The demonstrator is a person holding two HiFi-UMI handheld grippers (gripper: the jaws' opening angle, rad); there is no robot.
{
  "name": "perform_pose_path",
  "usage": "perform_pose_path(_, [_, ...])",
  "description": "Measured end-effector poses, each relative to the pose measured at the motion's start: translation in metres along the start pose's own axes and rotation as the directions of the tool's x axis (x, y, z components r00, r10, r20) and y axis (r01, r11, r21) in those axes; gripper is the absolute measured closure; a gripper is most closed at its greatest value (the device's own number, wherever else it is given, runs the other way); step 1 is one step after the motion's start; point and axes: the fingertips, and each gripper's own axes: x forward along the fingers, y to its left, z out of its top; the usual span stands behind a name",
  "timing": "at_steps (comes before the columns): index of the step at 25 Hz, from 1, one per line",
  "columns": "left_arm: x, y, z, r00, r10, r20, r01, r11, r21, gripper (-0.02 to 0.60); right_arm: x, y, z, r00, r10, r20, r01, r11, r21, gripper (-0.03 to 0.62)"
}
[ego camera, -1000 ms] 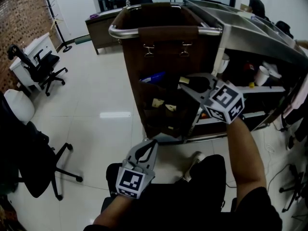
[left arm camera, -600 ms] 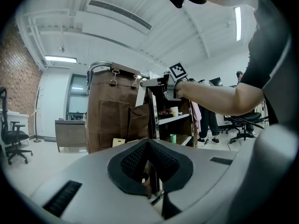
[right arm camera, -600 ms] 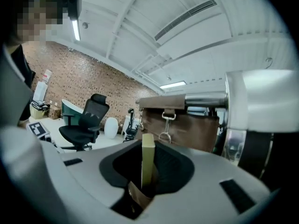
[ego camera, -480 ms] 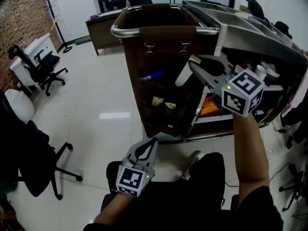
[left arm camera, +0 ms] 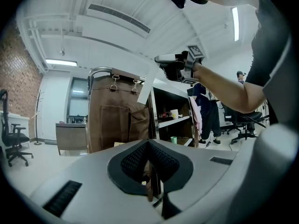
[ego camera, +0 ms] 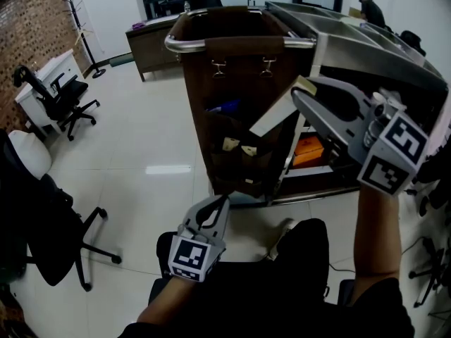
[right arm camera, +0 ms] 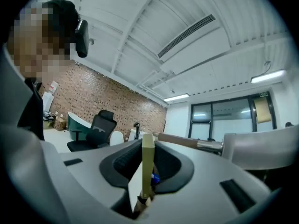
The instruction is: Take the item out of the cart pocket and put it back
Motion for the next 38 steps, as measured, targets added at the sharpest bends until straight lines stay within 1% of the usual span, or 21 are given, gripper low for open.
perform_pose_path(4, [-0.003,0.004,0.004,1.0,0.004,0.012,-0.004,1.0,-0.008,0.581,-0.01,0.035,-0.019,0.999,0.028,-0.039,-0.027,0.999,0.026,0.497])
perform_pose_path(8, [-0.006,0.003,0.01,0.999,-0.009,0.033,0.01,0.999,-0.042,0.581,-0.015,0.067,-0.062,0.994,0.042,-0.106,-0.037,0.998,0.053,0.497])
perform_pose_path(11, [-0.007,0.003,0.012,0.999,-0.016,0.039,0.017,0.999,-0.034,0.581,-0.018,0.084,-0.096,0.99,0.037,-0.135,-0.027,0.997,0.074,0.497])
perform_pose_path(17, [-0.008,0.002,0.011,0.999,-0.014,0.037,0.015,0.999,-0.031,0.581,-0.02,0.11,-0.157,0.981,0.036,-0.189,-0.002,0.984,0.176,0.497])
perform_pose_path(22, [-0.007,-0.001,0.018,0.998,-0.019,0.052,0.02,1.0,-0.015,0.581,-0.019,0.124,-0.206,0.974,0.022,-0.225,0.034,0.97,0.239,0.497])
perform_pose_path(26, [-0.008,-0.005,0.017,0.998,-0.03,0.048,0.031,0.999,-0.018,0.581,-0.017,0.132,-0.243,0.963,0.013,-0.27,0.056,0.968,0.246,0.498])
perform_pose_path(31, [-0.007,-0.008,0.014,0.998,-0.047,0.04,0.048,0.998,-0.027,0.581,-0.016,0.132,-0.263,0.958,0.006,-0.286,0.074,0.961,0.266,0.497])
perform_pose_path(38, [-0.002,-0.012,0.007,0.997,-0.076,0.027,0.077,0.996,-0.054,0.581,-0.015,0.124,-0.264,0.957,-0.008,-0.29,0.086,0.963,0.256,0.498])
